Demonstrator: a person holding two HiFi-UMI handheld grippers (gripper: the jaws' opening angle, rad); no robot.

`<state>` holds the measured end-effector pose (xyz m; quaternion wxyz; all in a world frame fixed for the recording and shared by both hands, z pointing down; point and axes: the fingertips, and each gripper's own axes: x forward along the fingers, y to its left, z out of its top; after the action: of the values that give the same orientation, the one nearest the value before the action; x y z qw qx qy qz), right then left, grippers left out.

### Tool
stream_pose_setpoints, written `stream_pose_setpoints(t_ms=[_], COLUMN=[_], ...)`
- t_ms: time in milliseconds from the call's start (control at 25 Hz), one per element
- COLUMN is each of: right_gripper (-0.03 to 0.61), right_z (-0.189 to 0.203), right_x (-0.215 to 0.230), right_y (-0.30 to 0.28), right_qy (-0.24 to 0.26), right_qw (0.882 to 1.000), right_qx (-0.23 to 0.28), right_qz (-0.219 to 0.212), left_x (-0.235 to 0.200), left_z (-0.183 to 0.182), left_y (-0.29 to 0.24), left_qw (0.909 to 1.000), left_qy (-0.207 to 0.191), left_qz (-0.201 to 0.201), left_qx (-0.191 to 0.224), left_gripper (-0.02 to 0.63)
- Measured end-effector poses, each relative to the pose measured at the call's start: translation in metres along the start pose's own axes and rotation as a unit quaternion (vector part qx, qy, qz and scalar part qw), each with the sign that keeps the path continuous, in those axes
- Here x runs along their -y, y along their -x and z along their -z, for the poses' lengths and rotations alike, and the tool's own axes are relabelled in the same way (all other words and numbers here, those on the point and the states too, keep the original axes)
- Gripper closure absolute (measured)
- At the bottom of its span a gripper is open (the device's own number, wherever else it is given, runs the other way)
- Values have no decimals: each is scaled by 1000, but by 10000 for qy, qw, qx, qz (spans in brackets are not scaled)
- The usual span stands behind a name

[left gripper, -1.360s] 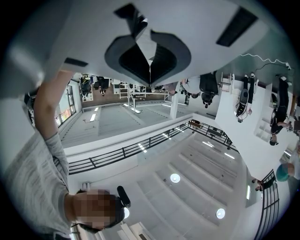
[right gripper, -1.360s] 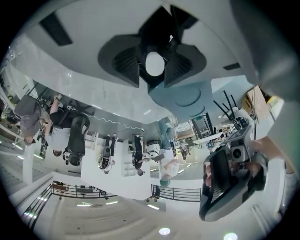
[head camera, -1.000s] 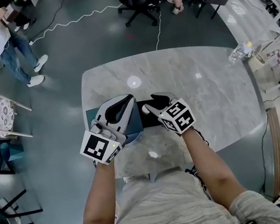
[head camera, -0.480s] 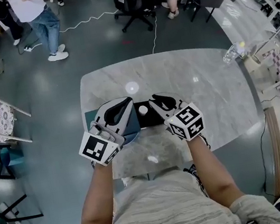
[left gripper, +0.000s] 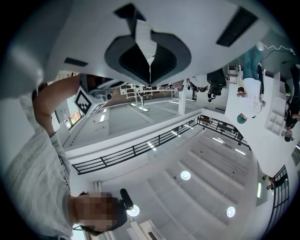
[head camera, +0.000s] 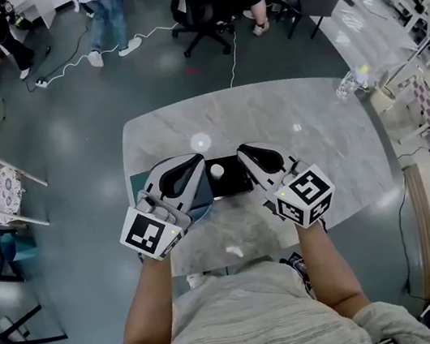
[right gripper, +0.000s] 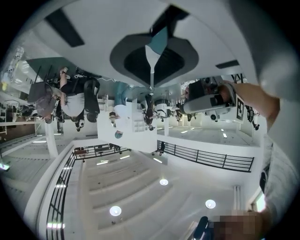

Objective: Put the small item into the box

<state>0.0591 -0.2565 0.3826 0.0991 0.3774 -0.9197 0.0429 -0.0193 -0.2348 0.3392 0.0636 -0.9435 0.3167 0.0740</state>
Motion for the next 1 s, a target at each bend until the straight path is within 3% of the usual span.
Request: stream_pose_setpoints(t_ms=[480,1000], right_gripper=[560,560], right_z=[-44,-44], right_x=[-7,-12], right_y=[27,33], right_qy=[-17,91], right_qw=[9985,9989], right_qx=[541,446], right_qz=[94,109], left_x=[1,2], left_z=[-19,-18], left_y=[8,14], left_qw=[9999,9999], left_qy=[-142,-122], left_qz=[5,1], left_qx=[71,20], left_gripper=[592,592])
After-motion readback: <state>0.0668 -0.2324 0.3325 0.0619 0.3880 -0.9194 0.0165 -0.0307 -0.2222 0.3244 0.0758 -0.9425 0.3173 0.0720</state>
